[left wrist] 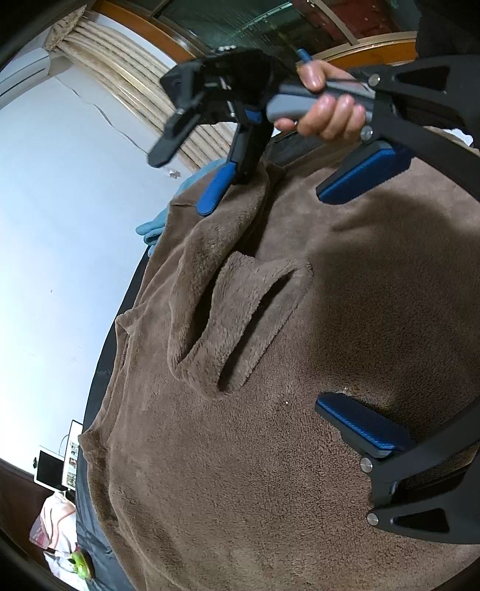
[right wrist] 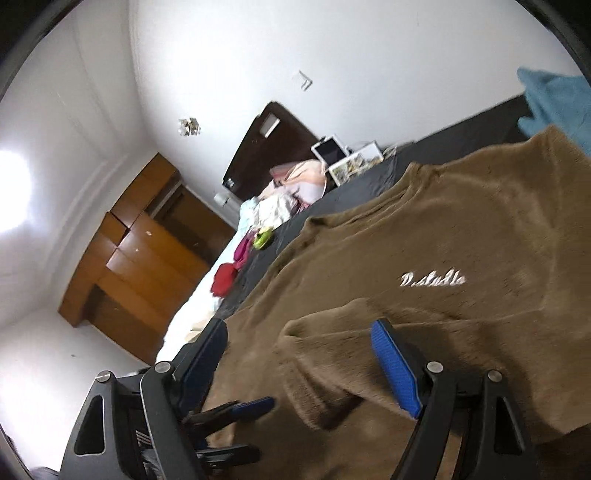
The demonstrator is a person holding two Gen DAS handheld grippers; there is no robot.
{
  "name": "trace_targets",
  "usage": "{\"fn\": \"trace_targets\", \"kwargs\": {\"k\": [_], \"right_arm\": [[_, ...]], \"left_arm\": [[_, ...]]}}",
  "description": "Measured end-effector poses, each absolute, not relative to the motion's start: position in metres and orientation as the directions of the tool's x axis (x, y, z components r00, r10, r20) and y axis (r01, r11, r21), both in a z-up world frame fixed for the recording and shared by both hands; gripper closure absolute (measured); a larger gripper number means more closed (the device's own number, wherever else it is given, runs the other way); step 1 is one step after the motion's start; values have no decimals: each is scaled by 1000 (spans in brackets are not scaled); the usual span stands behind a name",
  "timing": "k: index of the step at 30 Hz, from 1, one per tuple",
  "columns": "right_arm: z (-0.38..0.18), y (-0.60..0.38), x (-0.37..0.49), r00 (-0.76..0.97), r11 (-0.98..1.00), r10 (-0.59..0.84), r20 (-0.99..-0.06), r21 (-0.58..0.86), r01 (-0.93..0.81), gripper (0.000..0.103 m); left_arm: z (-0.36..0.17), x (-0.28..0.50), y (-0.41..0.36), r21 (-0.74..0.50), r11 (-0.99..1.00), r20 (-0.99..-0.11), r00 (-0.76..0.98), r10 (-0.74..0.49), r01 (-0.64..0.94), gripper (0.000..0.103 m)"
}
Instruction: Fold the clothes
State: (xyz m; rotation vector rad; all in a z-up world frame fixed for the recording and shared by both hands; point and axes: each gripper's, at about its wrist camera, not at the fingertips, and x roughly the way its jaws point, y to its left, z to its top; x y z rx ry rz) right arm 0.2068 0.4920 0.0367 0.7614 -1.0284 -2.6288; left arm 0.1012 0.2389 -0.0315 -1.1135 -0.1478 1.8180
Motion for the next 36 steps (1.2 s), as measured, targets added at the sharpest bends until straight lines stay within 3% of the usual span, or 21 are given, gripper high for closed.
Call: {"fn": "trace_targets", "kwargs": {"k": [8, 13, 19, 22, 27, 29, 36], "right_arm": [[46, 504, 220, -880, -787, -262, -397, 615, -44, 21], [55, 512, 232, -904, -794, -217, -367, 605, -55, 21], [61, 519, 240, -919, -770, -209, -334, 635, -55, 21], [65, 523, 247, -936, -770, -153, -317, 632, -88, 21], [65, 540, 259, -950, -726, -65, -304, 668, -164, 21], [64, 547, 264, -953, -708, -25, -302, 678, -196, 21], [64, 571, 285, -941, -646, 139, -308, 692, -322, 21]], "left_arm": [[-19, 86, 264, -478, -629, -727, -126, 675, -613, 0], [-20, 65, 275, -379, -715, -722, -296, 626, -588, 0], [-28, 52, 298, -348, -705, -717, -309, 625, -618, 3], [-25, 54, 303, -355, -673, -718, -271, 641, -649, 25], [-10, 54, 303, -383, -643, -715, -229, 661, -663, 73], [8, 55, 296, -399, -621, -680, -237, 694, -674, 84], [79, 59, 259, -414, -557, -527, -309, 792, -720, 87]]}}
